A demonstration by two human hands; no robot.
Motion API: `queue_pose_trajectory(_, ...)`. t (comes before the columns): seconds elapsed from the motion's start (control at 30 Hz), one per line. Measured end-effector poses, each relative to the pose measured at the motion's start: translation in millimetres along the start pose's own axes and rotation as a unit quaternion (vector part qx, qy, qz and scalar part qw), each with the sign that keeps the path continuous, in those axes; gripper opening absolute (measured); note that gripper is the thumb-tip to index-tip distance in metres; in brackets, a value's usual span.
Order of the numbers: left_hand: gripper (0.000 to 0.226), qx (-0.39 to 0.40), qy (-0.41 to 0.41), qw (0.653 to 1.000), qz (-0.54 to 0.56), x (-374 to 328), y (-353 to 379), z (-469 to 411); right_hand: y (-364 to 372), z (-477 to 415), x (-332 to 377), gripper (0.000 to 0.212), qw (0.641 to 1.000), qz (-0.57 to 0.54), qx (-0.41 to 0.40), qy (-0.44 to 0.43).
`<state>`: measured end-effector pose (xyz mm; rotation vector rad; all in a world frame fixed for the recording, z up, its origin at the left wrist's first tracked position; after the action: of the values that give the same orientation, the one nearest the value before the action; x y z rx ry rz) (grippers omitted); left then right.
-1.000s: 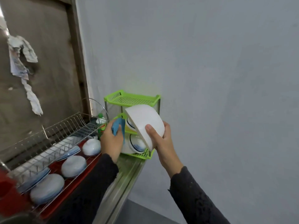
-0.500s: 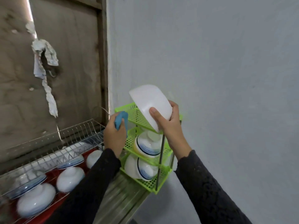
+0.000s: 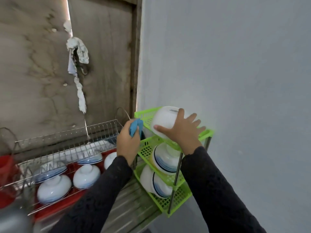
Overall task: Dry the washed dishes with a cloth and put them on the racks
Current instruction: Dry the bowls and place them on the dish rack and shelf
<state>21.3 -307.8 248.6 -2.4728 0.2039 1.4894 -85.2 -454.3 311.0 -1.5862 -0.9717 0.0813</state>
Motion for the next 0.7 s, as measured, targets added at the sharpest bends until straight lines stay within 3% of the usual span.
queue_pose_trajectory(0.1, 0.024, -0.012, -0.012, 1.0, -0.008, 3, -2, 4, -4, 9, 5, 0.121, 0.998, 0.007, -0.045, -0.051)
queue_pose_trajectory(0.17, 0.027, -0.019, -0.004, 1.0, -0.002, 0, -7, 11, -5, 18, 14, 0.099, 0.988, -0.039, -0.089, -0.12)
queue_pose_trajectory(0.23, 0.029, -0.023, -0.007, 1.0, -0.005, 5, -12, 18, -4, 33, 25, 0.068, 0.952, -0.156, -0.147, -0.219)
queue_pose_trajectory(0.33, 0.028, -0.037, -0.001, 0.999, -0.024, 14, -26, 29, 7, 63, 35, 0.046, 0.875, -0.251, -0.223, -0.348)
queue_pose_trajectory(0.43, 0.027, -0.064, -0.023, 0.998, -0.007, 22, -48, 46, 32, 84, 44, 0.041, 0.856, -0.269, -0.196, -0.396)
queue_pose_trajectory(0.7, 0.034, -0.071, -0.04, 0.992, -0.095, 44, -137, 104, 114, 150, 62, 0.043, 0.886, -0.243, -0.085, -0.386)
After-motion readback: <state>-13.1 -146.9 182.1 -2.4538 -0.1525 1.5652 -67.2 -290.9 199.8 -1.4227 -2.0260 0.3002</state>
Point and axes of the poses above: each hand's wrist, its own z-axis away from the middle knuckle, its own y-axis out of the palm, x = y × z, the point moved 3 cm from there along -z, towards the middle knuckle, and after that the axes turned 5 degrees about -z, right-handed, at the moved point
